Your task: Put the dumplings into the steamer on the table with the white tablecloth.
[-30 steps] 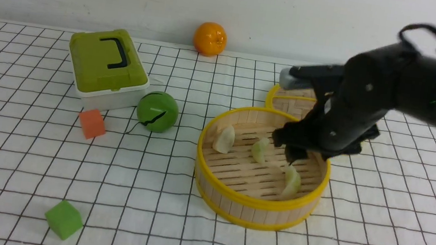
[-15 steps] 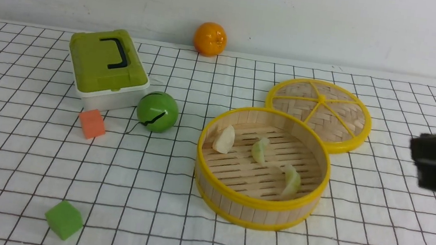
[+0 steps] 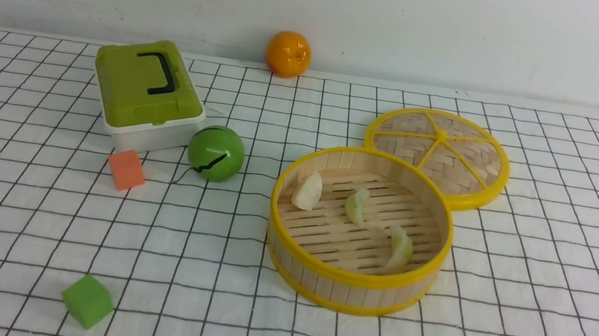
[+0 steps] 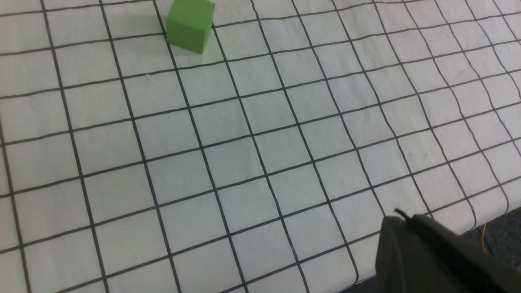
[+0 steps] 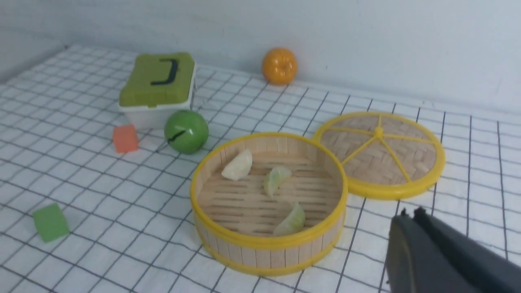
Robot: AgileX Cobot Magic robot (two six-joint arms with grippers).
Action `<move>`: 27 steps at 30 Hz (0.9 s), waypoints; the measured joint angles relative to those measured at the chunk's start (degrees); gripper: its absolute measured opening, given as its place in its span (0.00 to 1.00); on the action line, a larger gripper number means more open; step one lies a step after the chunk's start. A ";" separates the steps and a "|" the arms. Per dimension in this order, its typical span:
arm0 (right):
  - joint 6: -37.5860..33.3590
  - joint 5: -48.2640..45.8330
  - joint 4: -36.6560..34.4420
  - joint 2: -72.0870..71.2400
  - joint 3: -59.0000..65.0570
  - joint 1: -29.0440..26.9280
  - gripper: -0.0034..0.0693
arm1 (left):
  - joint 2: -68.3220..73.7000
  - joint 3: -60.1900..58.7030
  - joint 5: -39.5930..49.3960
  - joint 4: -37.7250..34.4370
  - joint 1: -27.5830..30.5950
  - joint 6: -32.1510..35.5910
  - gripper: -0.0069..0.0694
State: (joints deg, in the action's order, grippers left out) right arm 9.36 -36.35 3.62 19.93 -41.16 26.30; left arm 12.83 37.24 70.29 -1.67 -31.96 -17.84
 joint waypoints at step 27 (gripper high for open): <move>-9.87 25.38 -5.89 -19.42 42.05 -31.09 0.02 | 0.00 0.00 0.11 0.06 0.00 0.00 0.12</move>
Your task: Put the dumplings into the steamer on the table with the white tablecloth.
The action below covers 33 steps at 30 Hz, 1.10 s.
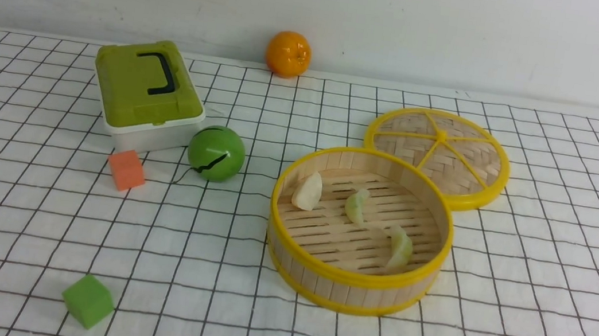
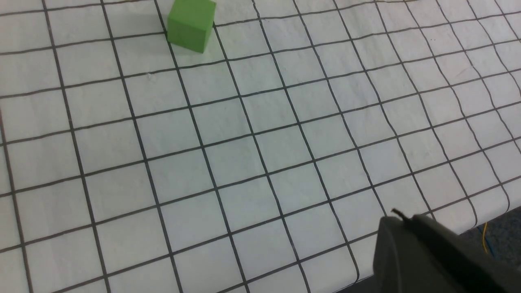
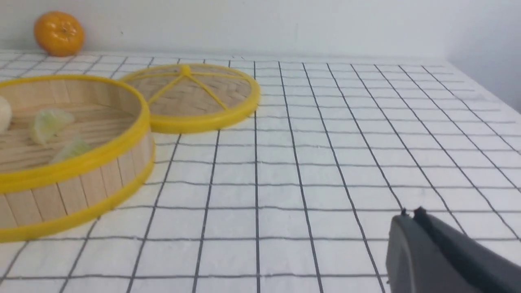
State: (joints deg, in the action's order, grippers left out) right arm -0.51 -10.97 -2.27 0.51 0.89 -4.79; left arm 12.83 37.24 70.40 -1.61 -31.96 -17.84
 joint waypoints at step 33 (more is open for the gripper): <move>7.38 -10.98 3.00 -1.07 0.19 2.99 0.04 | 0.00 0.00 0.12 0.06 0.00 -0.06 0.17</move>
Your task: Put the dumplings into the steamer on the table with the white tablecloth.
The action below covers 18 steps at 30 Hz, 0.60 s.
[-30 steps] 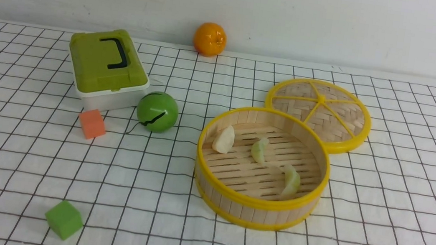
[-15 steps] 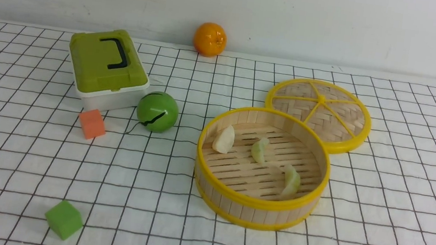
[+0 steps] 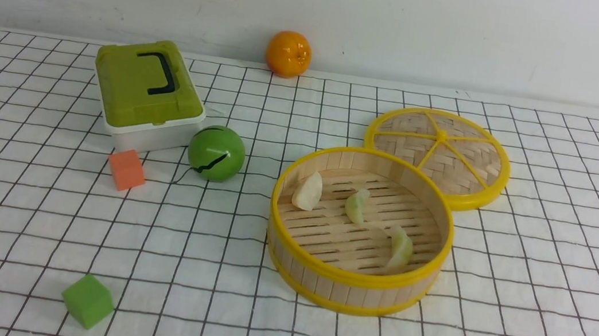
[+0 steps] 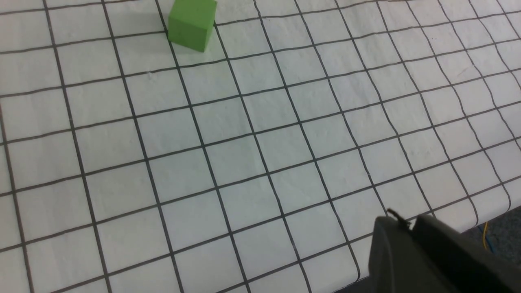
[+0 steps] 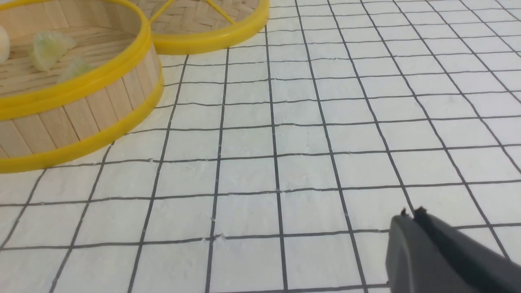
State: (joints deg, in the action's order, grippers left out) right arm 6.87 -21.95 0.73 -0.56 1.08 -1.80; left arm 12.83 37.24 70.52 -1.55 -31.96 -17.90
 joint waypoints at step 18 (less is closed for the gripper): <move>0.11 0.00 -0.10 0.00 0.00 0.00 0.07 | -3.15 -10.30 -41.69 2.25 9.48 -0.65 0.08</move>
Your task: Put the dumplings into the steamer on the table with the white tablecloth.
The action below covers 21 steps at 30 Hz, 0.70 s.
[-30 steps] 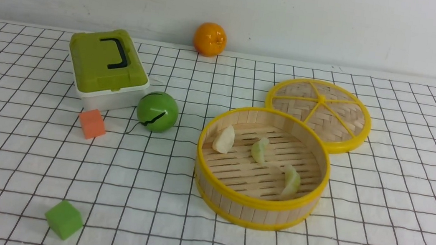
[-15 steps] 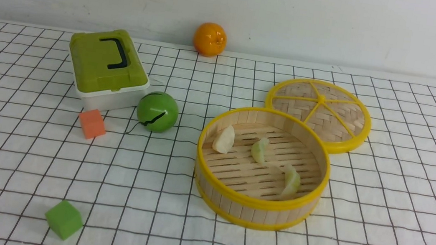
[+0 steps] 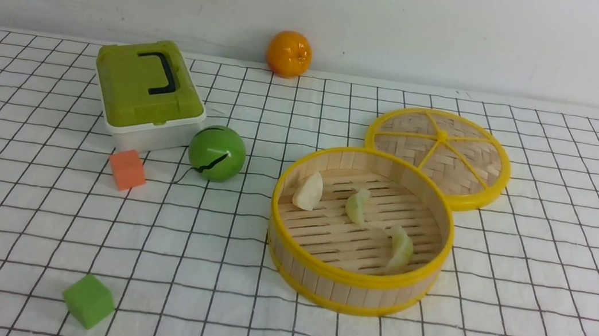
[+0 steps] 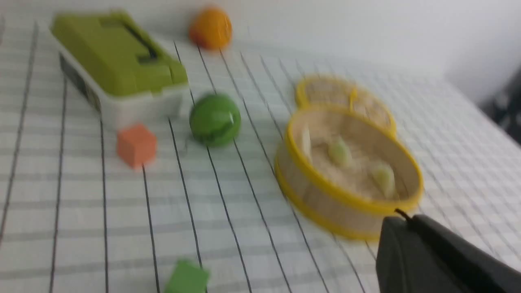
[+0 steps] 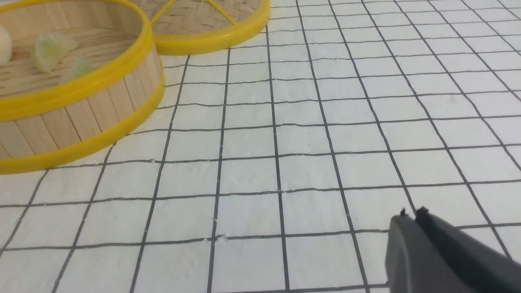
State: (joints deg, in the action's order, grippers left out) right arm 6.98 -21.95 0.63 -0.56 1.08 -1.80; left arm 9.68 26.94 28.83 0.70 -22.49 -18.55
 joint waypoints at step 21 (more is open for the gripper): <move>0.04 0.00 0.00 0.00 0.00 0.00 0.11 | -10.16 -28.61 -16.76 5.00 23.59 1.89 0.08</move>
State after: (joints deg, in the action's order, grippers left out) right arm 7.02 -21.95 0.63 -0.56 1.08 -1.80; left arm -0.48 -1.67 12.07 5.70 1.10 -16.66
